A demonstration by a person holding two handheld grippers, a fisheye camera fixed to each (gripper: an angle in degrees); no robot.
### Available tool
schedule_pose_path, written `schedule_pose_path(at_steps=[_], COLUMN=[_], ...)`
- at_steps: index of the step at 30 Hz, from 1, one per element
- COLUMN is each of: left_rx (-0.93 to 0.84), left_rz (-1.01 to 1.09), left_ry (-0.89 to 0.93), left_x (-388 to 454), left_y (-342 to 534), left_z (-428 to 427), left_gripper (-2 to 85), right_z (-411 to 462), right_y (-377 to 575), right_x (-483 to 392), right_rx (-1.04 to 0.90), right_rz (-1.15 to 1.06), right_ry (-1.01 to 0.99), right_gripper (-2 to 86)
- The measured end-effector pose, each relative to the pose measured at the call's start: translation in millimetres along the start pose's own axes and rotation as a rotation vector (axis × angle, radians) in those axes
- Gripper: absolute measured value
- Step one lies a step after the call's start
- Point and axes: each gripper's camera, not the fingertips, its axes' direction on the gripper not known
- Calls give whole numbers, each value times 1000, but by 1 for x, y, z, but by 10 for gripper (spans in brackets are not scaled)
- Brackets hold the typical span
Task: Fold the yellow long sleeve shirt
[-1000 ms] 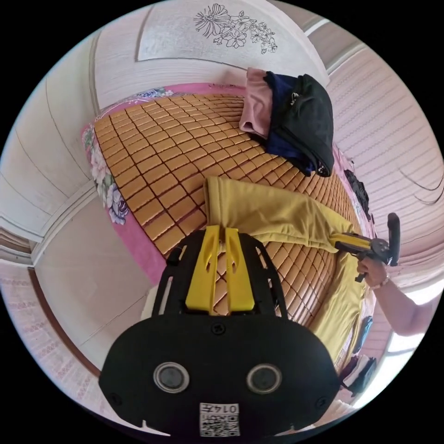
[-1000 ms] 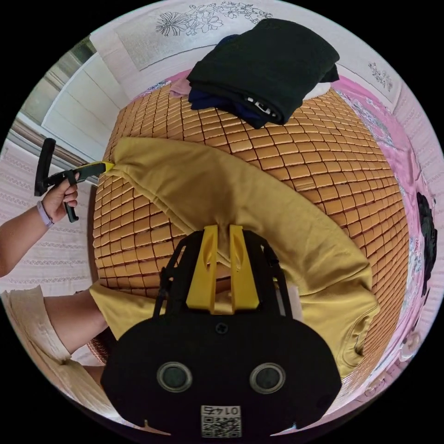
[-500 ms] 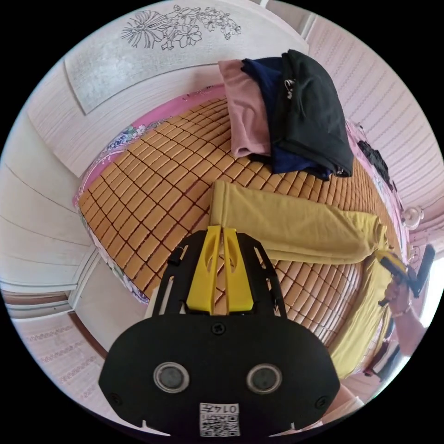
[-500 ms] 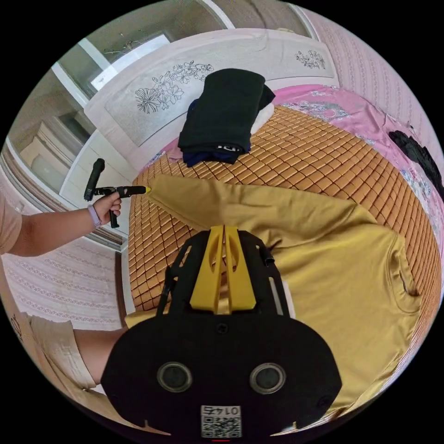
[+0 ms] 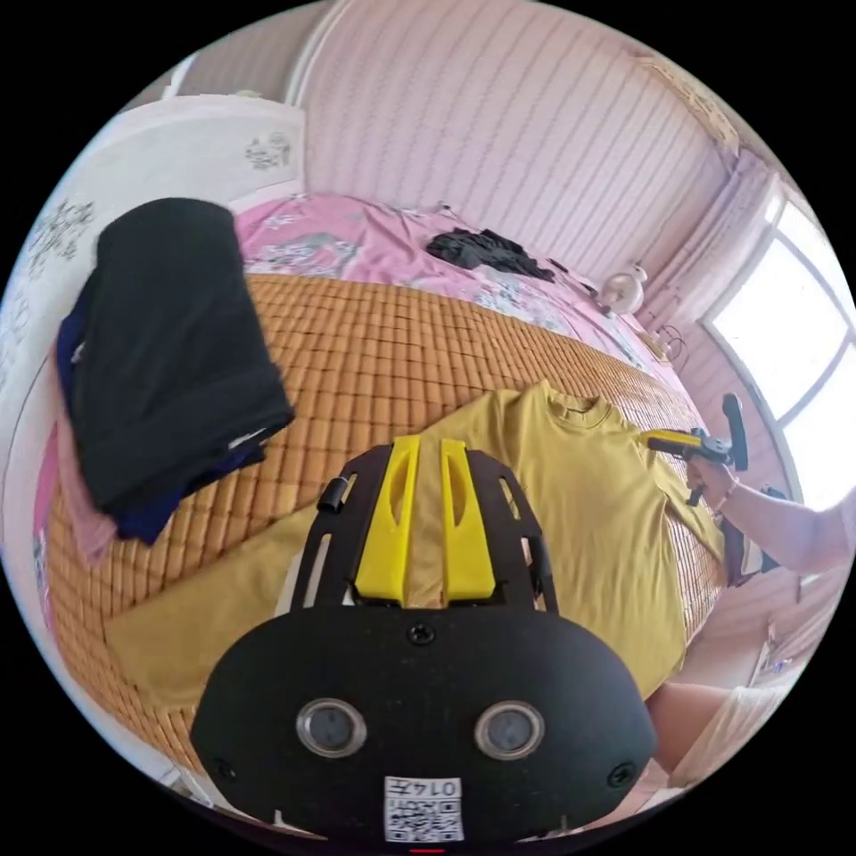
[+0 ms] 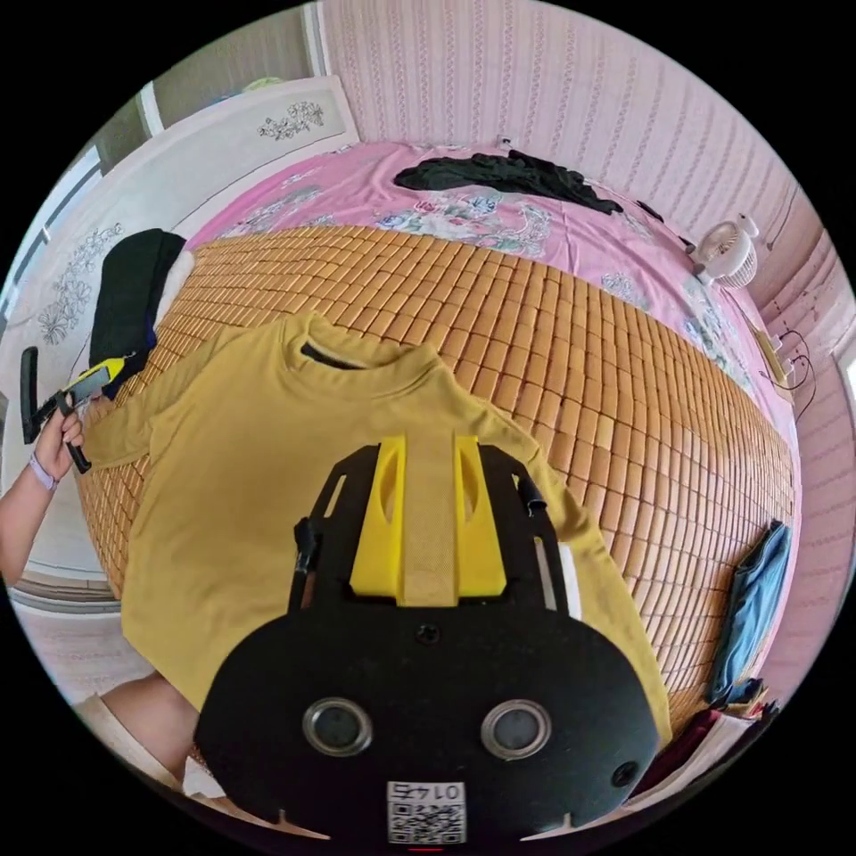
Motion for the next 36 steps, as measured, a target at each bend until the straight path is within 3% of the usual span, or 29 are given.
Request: schedule_pose_path(at_steps=[4,6,9,13,16,20,22,25,29,33,36], left_rx=[-136,-317,-286,-258,-240,-211,-163,-167,-380,-572,-548], left_rz=[77,144,220,158,-15,-18,71,237,228,135,184], left_ry=[18,22,-123,-58,35,65,53,37,156,179,168], left_x=[41,61,71,58,44,53,70,105,142,173,194], left_y=[-53,-72,-85,-91,-95,-94,-84,-43,41,100,93], left_z=[91,146,158,176,191,190,172,141,126,134,143], left_gripper=[71,67,8,-2,-2,4,4,-4,-9,-10,-10], right_z=[21,29,17,2,-10,-66,-101,-137,-164,-177,-171], right_y=[-39,-44,-42,-26,-17,14,49,134,246,272,223], right_x=[25,29,35,51,69,72,59,29,8,4,7], right_rx=[-69,-135,-140,-67,-35,67,95,-42,-324,-335,-231], right_rz=[106,90,31,27,135,90,2,-85,83,147,54], right_ry=[-46,-35,-29,-60,-133,-181,-174,-92,-131,-191,-124], right_gripper=[88,80,57,43,39,41,30,9,0,-2,-2])
